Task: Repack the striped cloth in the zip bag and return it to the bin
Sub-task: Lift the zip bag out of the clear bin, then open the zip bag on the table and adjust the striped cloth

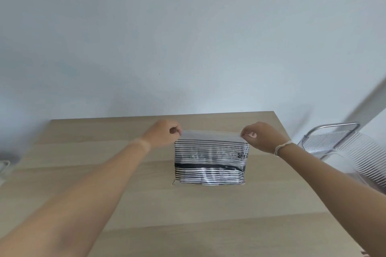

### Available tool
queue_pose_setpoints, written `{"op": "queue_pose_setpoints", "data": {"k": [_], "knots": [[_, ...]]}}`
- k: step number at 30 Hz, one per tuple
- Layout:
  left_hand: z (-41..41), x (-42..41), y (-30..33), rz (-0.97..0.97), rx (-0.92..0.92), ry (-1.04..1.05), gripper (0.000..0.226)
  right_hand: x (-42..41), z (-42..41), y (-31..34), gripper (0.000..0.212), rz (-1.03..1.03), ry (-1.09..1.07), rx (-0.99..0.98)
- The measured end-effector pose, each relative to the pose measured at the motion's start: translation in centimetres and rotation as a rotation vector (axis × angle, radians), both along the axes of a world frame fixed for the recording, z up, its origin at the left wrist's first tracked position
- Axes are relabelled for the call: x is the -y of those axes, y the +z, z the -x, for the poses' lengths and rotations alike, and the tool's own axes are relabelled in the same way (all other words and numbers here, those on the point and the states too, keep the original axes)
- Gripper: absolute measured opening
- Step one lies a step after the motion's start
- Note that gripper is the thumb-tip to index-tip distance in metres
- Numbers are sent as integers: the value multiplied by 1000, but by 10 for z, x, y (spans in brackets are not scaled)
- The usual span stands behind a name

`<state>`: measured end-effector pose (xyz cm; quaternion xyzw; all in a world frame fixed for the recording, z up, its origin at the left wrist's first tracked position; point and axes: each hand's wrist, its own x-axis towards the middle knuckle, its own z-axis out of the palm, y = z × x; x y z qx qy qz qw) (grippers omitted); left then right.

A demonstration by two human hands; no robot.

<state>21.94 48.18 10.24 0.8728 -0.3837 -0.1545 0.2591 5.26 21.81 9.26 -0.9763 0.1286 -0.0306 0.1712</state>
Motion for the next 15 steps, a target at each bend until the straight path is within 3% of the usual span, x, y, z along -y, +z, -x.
{"op": "queue_pose_setpoints", "data": {"k": [4,12,15], "knots": [[2,-2,-12,4,19,-6,16,-1,4,-9,19,31,8,-11],[2,4,-7,198,327,20,17,5,3,-1,22,226,-28,172],[11,-2,-12,245,301,44,17,1,14,-9,20,202,-6,206]]}}
